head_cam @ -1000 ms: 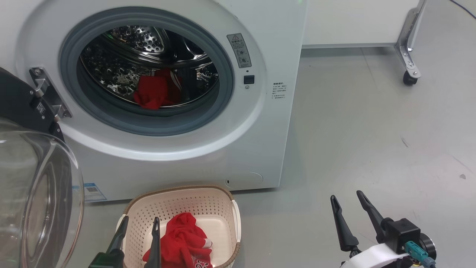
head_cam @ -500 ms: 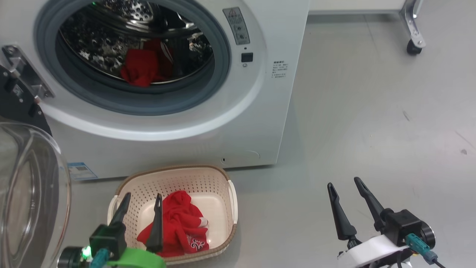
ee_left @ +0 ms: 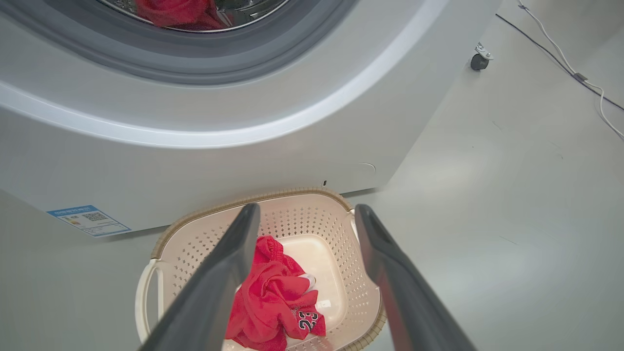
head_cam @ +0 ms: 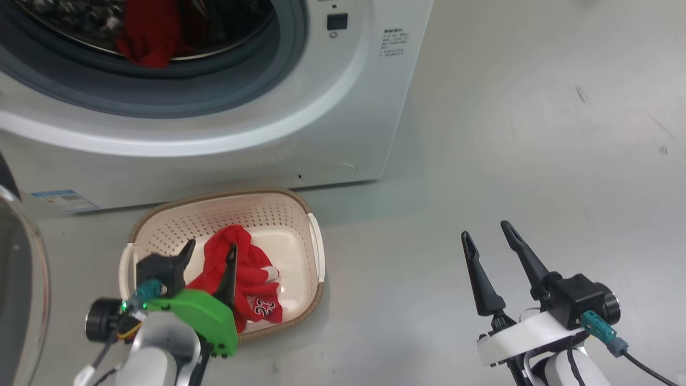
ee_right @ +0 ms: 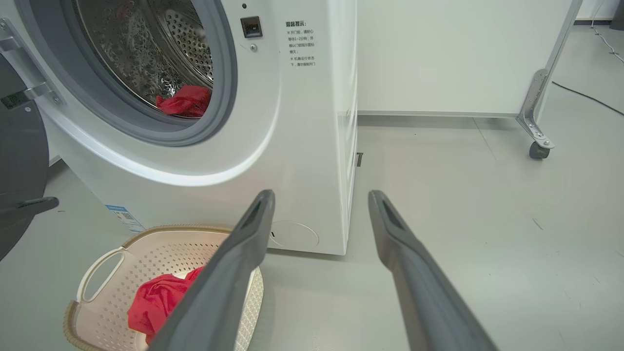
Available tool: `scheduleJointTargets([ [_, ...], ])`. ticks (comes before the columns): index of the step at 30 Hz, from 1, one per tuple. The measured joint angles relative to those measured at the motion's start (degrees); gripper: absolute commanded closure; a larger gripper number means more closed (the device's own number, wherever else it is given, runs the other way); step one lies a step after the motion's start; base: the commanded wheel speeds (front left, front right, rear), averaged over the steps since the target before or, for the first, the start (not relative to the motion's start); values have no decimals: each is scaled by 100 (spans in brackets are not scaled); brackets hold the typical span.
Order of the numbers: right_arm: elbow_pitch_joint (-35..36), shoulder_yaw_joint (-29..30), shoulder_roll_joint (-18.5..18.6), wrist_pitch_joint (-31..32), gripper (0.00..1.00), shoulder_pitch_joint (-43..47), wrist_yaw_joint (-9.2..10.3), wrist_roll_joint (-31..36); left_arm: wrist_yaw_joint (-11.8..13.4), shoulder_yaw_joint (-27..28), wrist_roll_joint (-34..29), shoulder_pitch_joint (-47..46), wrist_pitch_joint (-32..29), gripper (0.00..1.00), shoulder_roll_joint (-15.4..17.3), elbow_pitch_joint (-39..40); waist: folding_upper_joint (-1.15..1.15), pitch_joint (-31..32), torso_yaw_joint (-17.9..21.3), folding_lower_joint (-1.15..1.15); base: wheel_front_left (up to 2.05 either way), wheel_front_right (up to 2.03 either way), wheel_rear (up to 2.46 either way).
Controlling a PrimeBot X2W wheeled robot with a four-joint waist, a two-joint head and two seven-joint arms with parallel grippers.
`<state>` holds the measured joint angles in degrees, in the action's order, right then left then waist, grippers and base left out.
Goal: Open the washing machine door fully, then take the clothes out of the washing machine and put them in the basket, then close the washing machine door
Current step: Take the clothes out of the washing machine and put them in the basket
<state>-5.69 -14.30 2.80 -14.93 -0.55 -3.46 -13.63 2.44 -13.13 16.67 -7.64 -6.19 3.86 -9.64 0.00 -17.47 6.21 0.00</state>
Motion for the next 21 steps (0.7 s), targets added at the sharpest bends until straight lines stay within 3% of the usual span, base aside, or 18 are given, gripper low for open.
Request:
scheduleJointTargets([
  [10, 159, -63, -1, 0, 0, -394, -1, -29, -159, 223, 222, -1360, -782, 0, 144, -416, 0, -723, 244, 0, 0, 0, 0],
  [21, 420, -312, -2, 0, 0, -1048, 2, -564, -149, 754, 14, -3247, -1150, 0, 894, -324, 0, -1619, 563, 0, 0, 0, 0],
])
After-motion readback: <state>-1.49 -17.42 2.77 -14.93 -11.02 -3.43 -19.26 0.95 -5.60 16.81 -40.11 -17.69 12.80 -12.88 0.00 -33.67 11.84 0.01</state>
